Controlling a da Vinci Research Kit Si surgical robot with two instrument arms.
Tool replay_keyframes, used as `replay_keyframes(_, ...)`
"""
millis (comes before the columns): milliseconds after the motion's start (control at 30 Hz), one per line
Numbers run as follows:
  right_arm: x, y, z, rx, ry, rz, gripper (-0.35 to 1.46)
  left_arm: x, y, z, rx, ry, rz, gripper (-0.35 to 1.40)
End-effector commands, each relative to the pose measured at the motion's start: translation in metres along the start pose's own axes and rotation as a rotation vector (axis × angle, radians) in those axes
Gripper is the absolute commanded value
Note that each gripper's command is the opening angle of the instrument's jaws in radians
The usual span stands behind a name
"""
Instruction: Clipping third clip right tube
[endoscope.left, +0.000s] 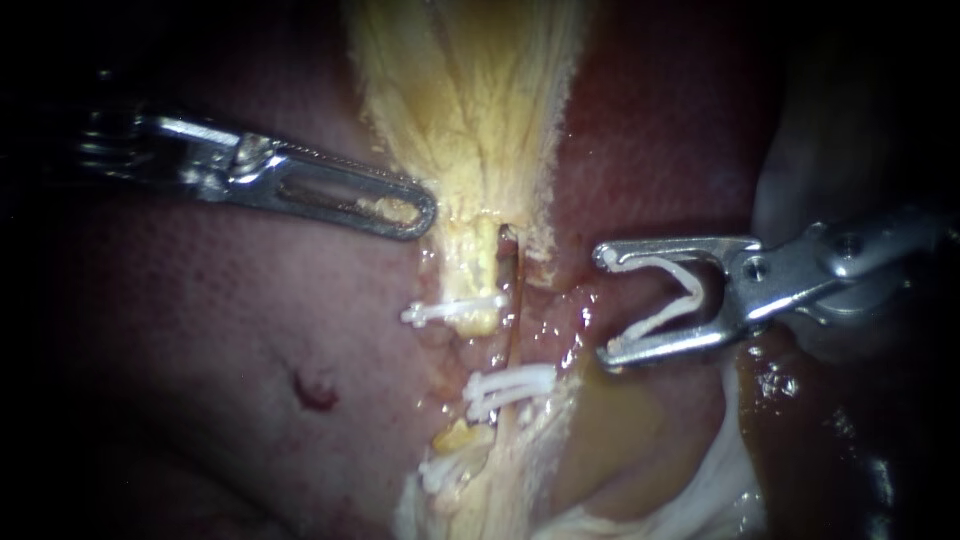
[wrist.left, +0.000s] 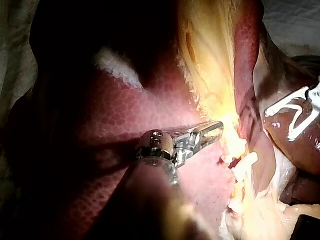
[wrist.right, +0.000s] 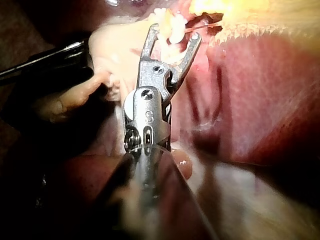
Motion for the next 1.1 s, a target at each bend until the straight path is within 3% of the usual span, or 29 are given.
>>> replay_keyframes(33, 0.0000, 0.0000, 0.0000, 0.000, 0.000, 0.000, 0.50, 0.0000, 0.0000, -0.0002, 0.001, 0.000, 0.000, -0.35)
replay_keyframes(233, -0.0001, 0.0000, 0.0001, -0.003, -0.001, 0.000, 0.50, -0.0005, -0.0003, -0.0018, 0.008, 0.005, -0.003, -0.35)
replay_keyframes(600, 0.0000, 0.0000, 0.0002, 0.002, 0.000, 0.000, 0.50, -0.0017, -0.0006, -0.0086, -0.022, -0.024, -0.014, -0.35)
replay_keyframes(1100, -0.0002, 0.0002, 0.0040, 0.021, 0.003, -0.012, 0.50, -0.0017, -0.0006, -0.0089, -0.022, -0.027, -0.016, -0.35)
